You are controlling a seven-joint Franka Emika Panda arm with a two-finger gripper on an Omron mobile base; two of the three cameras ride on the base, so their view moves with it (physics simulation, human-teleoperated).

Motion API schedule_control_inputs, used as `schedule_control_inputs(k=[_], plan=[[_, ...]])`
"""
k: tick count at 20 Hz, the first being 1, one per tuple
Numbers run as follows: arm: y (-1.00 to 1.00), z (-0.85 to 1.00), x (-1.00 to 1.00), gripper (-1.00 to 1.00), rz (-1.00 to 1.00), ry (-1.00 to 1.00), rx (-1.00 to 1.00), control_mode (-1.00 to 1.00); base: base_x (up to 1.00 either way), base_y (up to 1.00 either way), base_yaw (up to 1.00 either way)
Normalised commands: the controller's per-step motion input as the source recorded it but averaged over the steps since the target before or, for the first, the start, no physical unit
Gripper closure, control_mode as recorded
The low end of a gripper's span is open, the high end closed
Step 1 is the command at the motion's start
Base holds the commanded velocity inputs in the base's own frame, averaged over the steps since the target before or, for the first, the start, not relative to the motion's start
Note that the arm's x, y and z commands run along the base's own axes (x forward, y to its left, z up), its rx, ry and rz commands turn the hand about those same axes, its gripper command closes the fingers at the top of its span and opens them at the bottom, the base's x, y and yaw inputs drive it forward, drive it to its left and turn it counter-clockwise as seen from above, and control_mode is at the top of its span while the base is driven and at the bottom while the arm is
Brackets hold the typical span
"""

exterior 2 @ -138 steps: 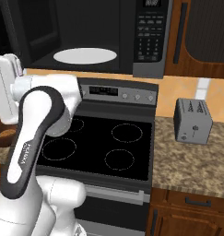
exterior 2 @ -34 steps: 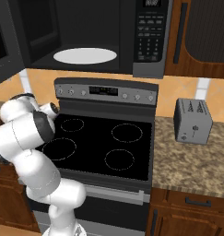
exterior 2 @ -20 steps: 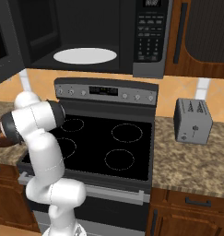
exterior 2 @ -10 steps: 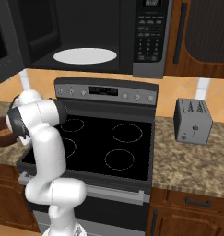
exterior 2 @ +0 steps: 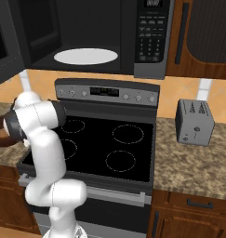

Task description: Open the microwave, place the bowl with waffle inside the microwave, then close the microwave door and turn it on.

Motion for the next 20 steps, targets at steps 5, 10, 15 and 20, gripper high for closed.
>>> schedule_control_inputs(k=[5, 10, 15, 20], plan=[[-0.62, 0.08, -0.26, 1.00, -0.14, -0.10, 0.05, -1.00, 0.00, 0.00, 0.00], [-0.60, 0.25, -0.36, 1.00, -0.17, -0.08, 0.02, -1.00, 0.00, 0.00, 0.00], [-0.81, 0.55, -0.45, 1.00, -0.22, -0.03, 0.00, -1.00, 0.00, 0.00, 0.00], [-0.80, 0.88, -0.11, 1.00, -0.28, 0.00, 0.00, -1.00, 0.00, 0.00, 0.00]])
